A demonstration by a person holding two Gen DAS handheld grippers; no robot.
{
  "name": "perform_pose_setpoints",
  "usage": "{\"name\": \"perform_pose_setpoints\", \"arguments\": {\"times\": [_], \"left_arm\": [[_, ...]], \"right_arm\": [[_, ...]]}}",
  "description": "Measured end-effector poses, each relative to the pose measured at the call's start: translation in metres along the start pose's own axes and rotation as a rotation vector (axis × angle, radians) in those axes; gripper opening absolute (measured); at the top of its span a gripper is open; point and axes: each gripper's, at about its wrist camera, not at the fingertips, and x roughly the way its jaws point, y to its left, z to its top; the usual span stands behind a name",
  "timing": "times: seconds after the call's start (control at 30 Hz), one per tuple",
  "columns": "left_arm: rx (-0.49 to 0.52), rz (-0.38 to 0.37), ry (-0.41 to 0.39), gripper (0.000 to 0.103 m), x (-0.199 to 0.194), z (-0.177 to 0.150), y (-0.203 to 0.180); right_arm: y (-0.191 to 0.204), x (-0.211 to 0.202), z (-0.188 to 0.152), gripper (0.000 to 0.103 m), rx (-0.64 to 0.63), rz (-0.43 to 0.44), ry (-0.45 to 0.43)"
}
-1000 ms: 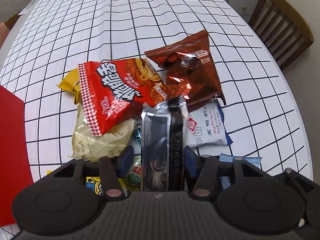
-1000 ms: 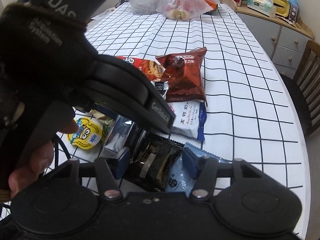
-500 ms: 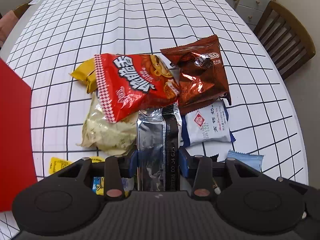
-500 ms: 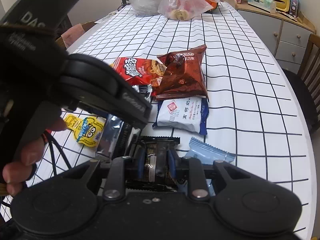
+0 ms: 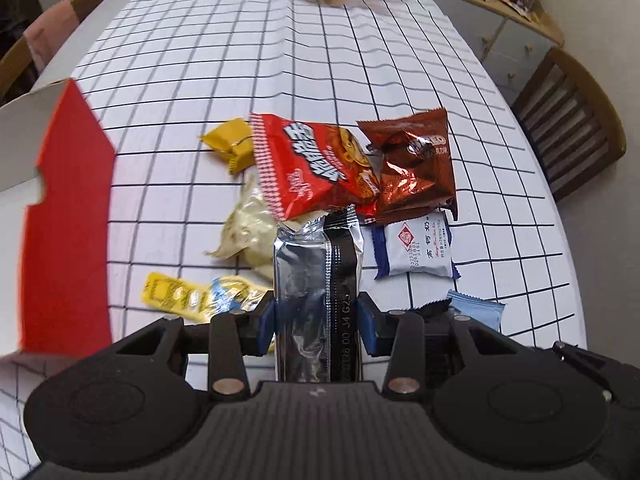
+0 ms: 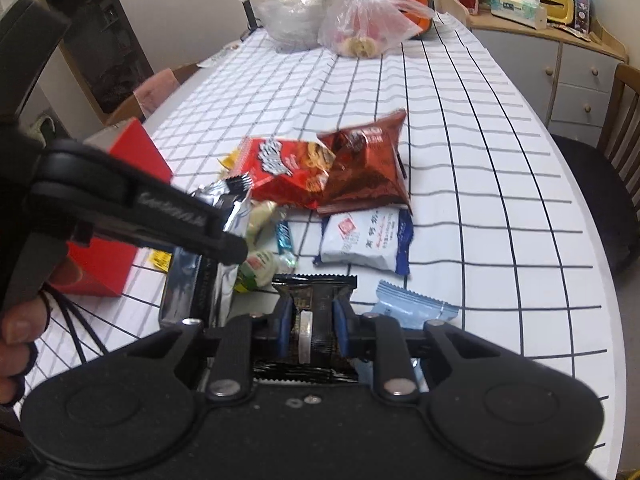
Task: Organize snacks
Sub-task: 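Carry the silver wafer bar and dark chocolate bar into the white box with both tools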
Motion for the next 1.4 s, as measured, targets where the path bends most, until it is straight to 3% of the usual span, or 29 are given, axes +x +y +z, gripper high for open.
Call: {"name": "perform_pose_setpoints", "arguments": {"times": [0.33, 0.7, 1.13, 1.4], "left_arm": [[-0.082, -0.015, -0.063, 0.041, -0.056, -0.016, 0.045], [-0.112, -0.038, -0.089, 0.041, -0.102, -0.017, 0.118], [-0.137, -0.003, -0.148, 0.041, -0.138, 0.000, 0.213], [-0.166, 0.060, -0.134, 0.041, -0.134, 0.021, 0.279]], "right_arm": [[0.037, -0.032, 0.018, 0.021, -0.046, 0.036, -0.058], [0.116, -0.043, 0.044, 0.021, -0.072, 0.050, -0.136], [0.215, -0.011, 0.071, 0.021, -0.167, 0.061, -0.180], [0.265, 0.031, 0.081, 0.021, -0.241, 0.062, -0.149]]}}
